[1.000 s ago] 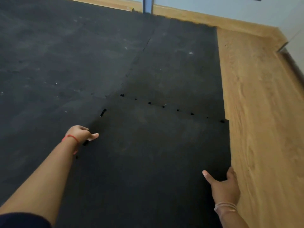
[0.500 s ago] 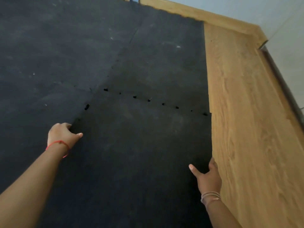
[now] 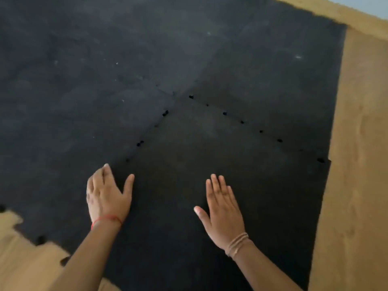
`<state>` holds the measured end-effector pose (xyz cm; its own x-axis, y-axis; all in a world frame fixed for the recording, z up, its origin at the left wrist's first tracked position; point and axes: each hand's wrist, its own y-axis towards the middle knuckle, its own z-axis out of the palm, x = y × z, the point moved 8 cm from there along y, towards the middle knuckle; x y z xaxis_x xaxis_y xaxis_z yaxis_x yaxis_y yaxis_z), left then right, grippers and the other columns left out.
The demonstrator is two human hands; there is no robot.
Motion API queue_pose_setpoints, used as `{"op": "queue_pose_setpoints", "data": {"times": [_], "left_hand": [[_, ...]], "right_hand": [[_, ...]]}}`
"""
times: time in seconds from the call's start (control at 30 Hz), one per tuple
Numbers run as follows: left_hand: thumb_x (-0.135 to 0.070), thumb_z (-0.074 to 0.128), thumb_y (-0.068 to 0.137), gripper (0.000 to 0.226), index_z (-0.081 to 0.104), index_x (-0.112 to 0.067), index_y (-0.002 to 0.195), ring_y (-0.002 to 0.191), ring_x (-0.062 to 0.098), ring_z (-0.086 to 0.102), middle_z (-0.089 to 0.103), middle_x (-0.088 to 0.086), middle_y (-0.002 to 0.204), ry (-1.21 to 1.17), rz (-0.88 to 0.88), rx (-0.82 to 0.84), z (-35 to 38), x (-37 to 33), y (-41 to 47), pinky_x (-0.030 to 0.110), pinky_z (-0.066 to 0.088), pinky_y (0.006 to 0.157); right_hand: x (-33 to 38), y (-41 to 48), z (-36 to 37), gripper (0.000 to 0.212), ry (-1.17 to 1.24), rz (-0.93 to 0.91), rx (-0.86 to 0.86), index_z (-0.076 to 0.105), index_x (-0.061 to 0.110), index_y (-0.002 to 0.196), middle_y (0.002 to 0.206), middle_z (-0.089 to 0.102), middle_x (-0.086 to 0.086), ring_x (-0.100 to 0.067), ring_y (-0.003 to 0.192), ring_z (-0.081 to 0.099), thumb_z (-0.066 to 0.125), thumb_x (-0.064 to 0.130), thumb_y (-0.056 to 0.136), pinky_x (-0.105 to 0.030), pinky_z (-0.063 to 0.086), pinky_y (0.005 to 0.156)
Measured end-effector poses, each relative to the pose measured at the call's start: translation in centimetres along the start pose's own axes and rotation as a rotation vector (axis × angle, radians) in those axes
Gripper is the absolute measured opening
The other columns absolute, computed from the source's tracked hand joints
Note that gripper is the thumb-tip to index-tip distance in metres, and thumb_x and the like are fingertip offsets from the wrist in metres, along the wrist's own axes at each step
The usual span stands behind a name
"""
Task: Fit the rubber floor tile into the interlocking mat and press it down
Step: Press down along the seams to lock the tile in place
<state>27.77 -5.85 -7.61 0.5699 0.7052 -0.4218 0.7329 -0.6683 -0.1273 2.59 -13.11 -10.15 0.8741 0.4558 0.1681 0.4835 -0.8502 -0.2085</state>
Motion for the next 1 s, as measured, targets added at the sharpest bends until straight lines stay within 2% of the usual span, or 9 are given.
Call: {"op": "queue_pose_setpoints", "data": {"times": [0.1,0.17,0.3,0.37,0.43,0.53,0.7,0.83,1.0], "left_hand": [[-0.056,0.043,0.085,0.079,0.027,-0.002,0.140,0.136,0.038,0.020,0.029,0.021,0.145,0.039,-0.257,-0.110,-1.7,6.6,-6.0,0.048,0.015,0.114],[-0.062,0.047,0.080,0.080,0.033,-0.008,0.138,0.131,0.036,0.023,0.030,0.020,0.141,-0.041,-0.479,-0.100,-2.4,9.5,-8.1,0.048,0.018,0.112],[-0.037,0.068,0.078,0.060,0.043,-0.013,0.127,0.114,0.031,0.041,0.030,0.016,0.132,-0.393,-0.618,-0.071,-3.0,10.7,-8.2,0.040,0.035,0.102],[-0.031,0.072,0.075,0.052,0.046,-0.015,0.117,0.102,0.028,0.047,0.040,0.011,0.122,-0.501,-0.637,-0.084,-3.1,11.4,-8.0,0.037,0.040,0.093],[-0.029,0.073,0.074,0.051,0.046,-0.016,0.116,0.104,0.028,0.046,0.046,0.009,0.114,-0.523,-0.630,-0.104,-3.1,11.8,-8.2,0.039,0.040,0.089],[-0.030,0.071,0.076,0.056,0.044,-0.020,0.124,0.115,0.028,0.040,0.032,0.001,0.110,-0.570,-0.613,-0.136,-2.6,11.7,-8.6,0.041,0.037,0.098],[-0.033,0.070,0.076,0.062,0.040,-0.026,0.130,0.119,0.027,0.040,0.028,-0.004,0.110,-0.649,-0.617,-0.134,-2.2,12.1,-9.5,0.039,0.040,0.099],[-0.028,0.070,0.078,0.065,0.036,-0.020,0.132,0.126,0.028,0.033,0.035,0.006,0.125,-0.640,-0.610,-0.182,-1.9,12.2,-9.3,0.043,0.033,0.107],[-0.019,0.072,0.076,0.058,0.044,-0.014,0.127,0.108,0.022,0.041,0.037,0.000,0.111,-0.622,-0.587,-0.333,-2.6,12.1,-9.7,0.033,0.035,0.099]], "right_hand": [[6.8,3.7,0.2,0.077,-0.052,-0.274,0.007,0.038,0.001,0.137,0.146,0.041,-0.015,-0.028,0.135,0.037,0.007,0.056,0.093,-0.040,0.026,0.113],[10.5,6.4,0.1,0.081,-0.074,-0.337,-0.002,0.040,0.000,0.136,0.144,0.042,-0.017,-0.030,0.134,0.039,0.006,0.058,0.092,-0.042,0.031,0.110],[14.0,9.1,0.3,0.089,-0.107,-0.355,0.009,0.029,-0.001,0.141,0.150,0.030,-0.018,-0.029,0.140,0.025,0.003,0.065,0.087,-0.043,0.020,0.110],[14.2,9.0,0.1,0.092,-0.126,-0.362,-0.024,0.017,0.001,0.144,0.154,0.020,-0.016,-0.024,0.141,0.011,-0.002,0.068,0.084,-0.040,0.013,0.113],[14.2,8.8,0.3,0.092,-0.152,-0.378,-0.029,-0.002,0.007,0.143,0.156,0.002,-0.010,-0.018,0.140,-0.005,-0.012,0.071,0.077,-0.035,0.004,0.115],[14.1,9.0,0.6,0.091,-0.187,-0.373,0.009,-0.014,0.013,0.139,0.150,-0.016,-0.004,-0.017,0.140,-0.014,-0.019,0.073,0.071,-0.033,-0.004,0.115],[14.1,8.7,0.6,0.092,-0.199,-0.354,0.034,-0.016,0.014,0.139,0.149,-0.018,-0.004,-0.017,0.140,-0.015,-0.020,0.074,0.070,-0.032,-0.005,0.115],[15.1,8.7,0.6,0.091,-0.181,-0.354,0.016,-0.020,0.013,0.138,0.149,-0.022,-0.005,-0.017,0.138,-0.019,-0.024,0.072,0.069,-0.034,-0.007,0.115],[17.4,8.3,1.1,0.080,-0.150,-0.422,0.023,-0.020,0.012,0.137,0.156,-0.015,-0.010,-0.016,0.137,-0.021,-0.015,0.065,0.076,-0.034,-0.008,0.115]]}}
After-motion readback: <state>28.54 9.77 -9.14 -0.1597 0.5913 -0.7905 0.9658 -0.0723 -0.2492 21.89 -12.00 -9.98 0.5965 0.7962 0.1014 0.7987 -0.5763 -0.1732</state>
